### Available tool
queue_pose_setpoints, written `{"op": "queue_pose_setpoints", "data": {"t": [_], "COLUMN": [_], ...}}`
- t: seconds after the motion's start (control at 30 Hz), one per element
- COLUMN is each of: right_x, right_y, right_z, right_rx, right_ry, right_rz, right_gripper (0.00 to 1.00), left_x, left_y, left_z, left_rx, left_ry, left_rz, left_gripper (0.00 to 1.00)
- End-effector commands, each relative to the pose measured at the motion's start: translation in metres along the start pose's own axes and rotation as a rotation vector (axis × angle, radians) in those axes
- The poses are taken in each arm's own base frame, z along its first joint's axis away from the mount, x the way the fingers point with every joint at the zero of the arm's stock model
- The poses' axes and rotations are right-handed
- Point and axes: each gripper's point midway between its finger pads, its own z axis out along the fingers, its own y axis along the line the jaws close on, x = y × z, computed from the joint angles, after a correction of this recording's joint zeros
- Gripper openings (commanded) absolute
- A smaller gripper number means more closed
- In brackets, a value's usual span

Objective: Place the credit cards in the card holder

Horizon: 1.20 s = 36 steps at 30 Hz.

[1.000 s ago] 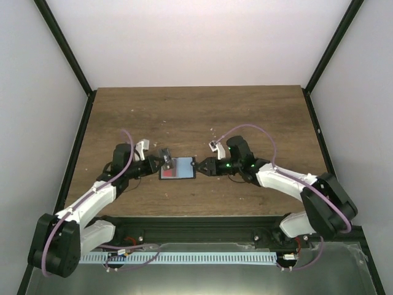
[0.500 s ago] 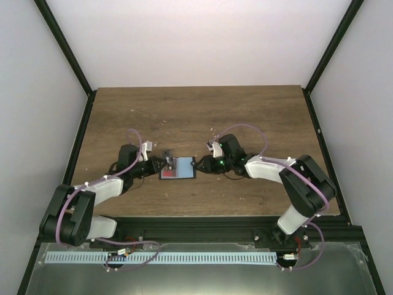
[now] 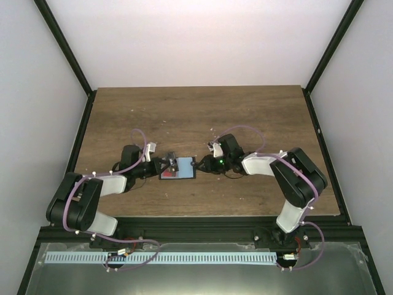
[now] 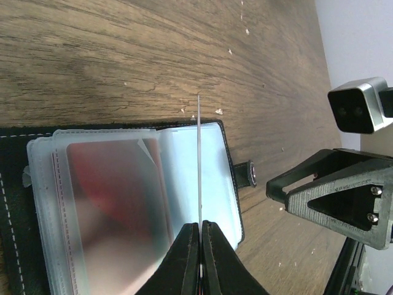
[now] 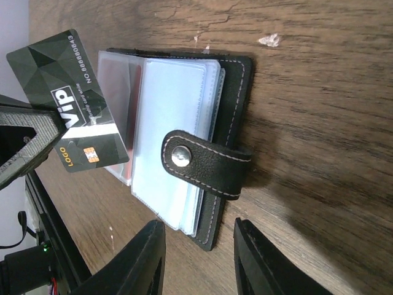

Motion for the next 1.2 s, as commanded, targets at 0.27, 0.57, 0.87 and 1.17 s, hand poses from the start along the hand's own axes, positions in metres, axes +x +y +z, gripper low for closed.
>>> {"op": "queue_pose_setpoints", "data": {"t": [0.27, 0.57, 0.87, 1.17], "right_x": [-0.011, -0.01, -0.01, -0.009], "right_y": [0.002, 0.002, 0.002, 0.001], "right_z": [0.009, 0.015, 0.017, 0.02], "right_rx": [-0.037, -0.049, -0.056, -0.063], "right_ry": [0.004, 0.021, 0.027, 0.037], "right_rz": [0.005, 0.016, 0.02, 0.026], "right_gripper": [0.31, 0.31, 0.3, 0.29], "left_x": [-0.006, -0.004, -0.002, 0.001], "left_y": [0.0, 0.003, 0.006, 0.002], "left_z": [-0.001, 0.001, 0.002, 0.006], "left_rx": [0.001, 0.006, -0.01, 0.028], "left_ry": [-0.032, -0.023, -0.023, -0.009], "left_rz": [0.03, 0.023, 0.023, -0.001], "left_gripper": [0.04, 0.04, 0.04, 0.04]}}
